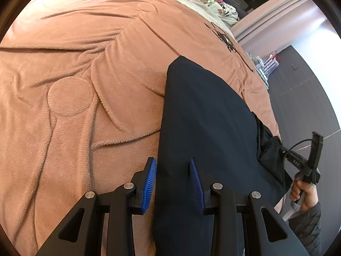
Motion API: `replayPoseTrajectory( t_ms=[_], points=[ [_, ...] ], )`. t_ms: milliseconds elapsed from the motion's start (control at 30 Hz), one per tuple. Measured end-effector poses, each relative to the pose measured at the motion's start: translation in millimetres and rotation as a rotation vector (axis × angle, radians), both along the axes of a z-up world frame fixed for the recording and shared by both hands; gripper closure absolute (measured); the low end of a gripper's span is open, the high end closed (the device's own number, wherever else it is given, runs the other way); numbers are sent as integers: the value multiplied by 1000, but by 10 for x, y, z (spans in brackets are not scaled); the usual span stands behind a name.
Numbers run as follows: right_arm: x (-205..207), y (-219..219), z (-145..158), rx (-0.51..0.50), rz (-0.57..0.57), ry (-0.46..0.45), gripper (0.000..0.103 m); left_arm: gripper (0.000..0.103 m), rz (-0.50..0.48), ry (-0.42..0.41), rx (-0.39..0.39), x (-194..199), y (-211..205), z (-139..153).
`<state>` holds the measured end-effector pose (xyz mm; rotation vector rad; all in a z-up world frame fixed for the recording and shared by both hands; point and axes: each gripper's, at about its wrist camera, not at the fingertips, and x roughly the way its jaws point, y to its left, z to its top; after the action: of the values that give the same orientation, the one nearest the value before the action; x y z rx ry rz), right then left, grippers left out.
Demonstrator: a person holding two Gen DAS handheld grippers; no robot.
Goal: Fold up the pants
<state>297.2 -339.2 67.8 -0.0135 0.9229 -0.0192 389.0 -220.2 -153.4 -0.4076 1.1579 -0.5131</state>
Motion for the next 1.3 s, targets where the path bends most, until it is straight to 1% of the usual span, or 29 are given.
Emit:
replayPoseTrajectory(
  t_ms=[100, 200, 333, 433, 533, 600, 700, 767, 833, 867, 967, 1067, 1100, 1133, 1167, 1200, 1233, 1300],
  points=[
    [-108, -126, 132, -2, -58, -43, 98, 67, 8, -5, 1, -15, 17, 3],
    [-177, -317, 273, -22, -146, -88, 98, 67, 10, -5, 2, -23, 29, 8],
    [-194, -537, 359, -37, -249, -115, 98, 67, 9, -2, 2, -32, 29, 6],
    [-177, -637, 360, -47, -300, -112, 98, 67, 7, 0, 5, -40, 28, 3],
    [-80, -668, 277, -70, -335, -82, 98, 67, 4, 3, 6, -40, 18, -10],
    [-32, -697, 232, -83, -368, -58, 94, 67, 3, 4, 6, -38, 18, -13],
    [-36, -728, 261, -84, -409, -47, 92, 67, 5, 2, 7, -39, 24, -6],
    [-92, -707, 291, -33, -408, -58, 91, 67, 7, 0, 8, -42, 27, -3],
    [-85, -672, 332, -8, -381, -66, 91, 67, 6, -1, 9, -40, 18, -2],
    [-108, -595, 337, 0, -348, -67, 91, 67, 5, 0, 11, -41, 12, -4],
    [-111, -347, 284, 20, -228, -25, 91, 67, -2, 1, 13, -50, -6, -9],
    [-86, -136, 216, 31, -127, -4, 90, 67, -5, 0, 18, -46, -24, -23],
    [-96, -106, 194, 35, -111, 0, 88, 67, -6, 2, 19, -39, -33, -22],
    [-75, -27, 160, 44, -86, 8, 74, 67, -7, 2, 20, -37, -37, -26],
    [-64, 23, 138, 56, -69, 8, 56, 67, -8, 1, 23, -37, -41, -32],
    [-78, 33, 124, 63, -60, 5, 48, 67, -8, 2, 24, -32, -49, -33],
    [-56, 50, 109, 63, -41, -6, 42, 67, -8, 3, 25, -31, -57, -33],
    [-19, 110, 91, 53, -21, -8, 42, 67, -8, 3, 27, -31, -63, -36]
  ],
)
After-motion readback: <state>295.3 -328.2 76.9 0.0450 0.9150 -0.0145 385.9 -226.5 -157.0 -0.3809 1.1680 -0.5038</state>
